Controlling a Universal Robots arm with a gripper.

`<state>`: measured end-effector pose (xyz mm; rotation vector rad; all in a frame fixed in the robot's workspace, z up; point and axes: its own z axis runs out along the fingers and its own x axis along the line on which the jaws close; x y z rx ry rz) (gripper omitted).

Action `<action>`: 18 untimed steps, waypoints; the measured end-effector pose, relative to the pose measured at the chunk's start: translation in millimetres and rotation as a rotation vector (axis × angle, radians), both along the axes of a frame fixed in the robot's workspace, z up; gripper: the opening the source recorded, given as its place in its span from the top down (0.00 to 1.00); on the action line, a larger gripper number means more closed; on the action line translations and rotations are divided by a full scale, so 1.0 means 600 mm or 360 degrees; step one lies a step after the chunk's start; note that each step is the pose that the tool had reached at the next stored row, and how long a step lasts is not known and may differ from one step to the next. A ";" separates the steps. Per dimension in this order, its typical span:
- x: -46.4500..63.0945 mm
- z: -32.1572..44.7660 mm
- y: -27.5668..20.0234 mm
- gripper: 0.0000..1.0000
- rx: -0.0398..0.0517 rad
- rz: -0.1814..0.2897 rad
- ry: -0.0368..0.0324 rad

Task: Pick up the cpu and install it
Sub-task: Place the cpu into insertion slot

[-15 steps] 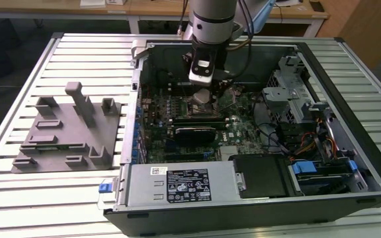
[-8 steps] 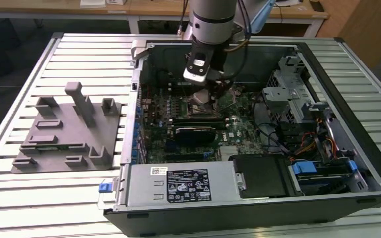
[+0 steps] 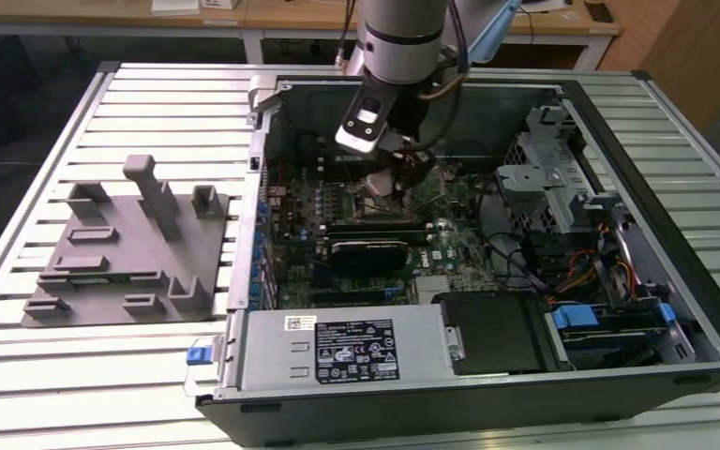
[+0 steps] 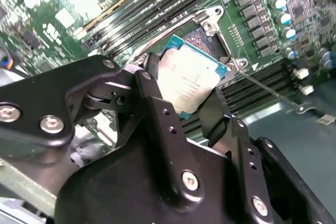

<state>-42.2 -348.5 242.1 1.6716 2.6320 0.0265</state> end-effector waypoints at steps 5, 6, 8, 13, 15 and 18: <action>0.000 -0.001 0.0000 0.46 0.0000 -0.0146 0.0000; 0.000 -0.001 0.0000 0.46 0.0000 -0.0174 0.0000; 0.000 -0.002 0.0000 0.46 0.0000 -0.0232 0.0000; 0.000 -0.003 0.0000 0.46 0.0000 -0.0376 0.0000; 0.000 -0.004 0.0000 0.46 0.0000 -0.0434 0.0000; 0.000 -0.005 0.0000 0.46 0.0000 -0.0522 0.0000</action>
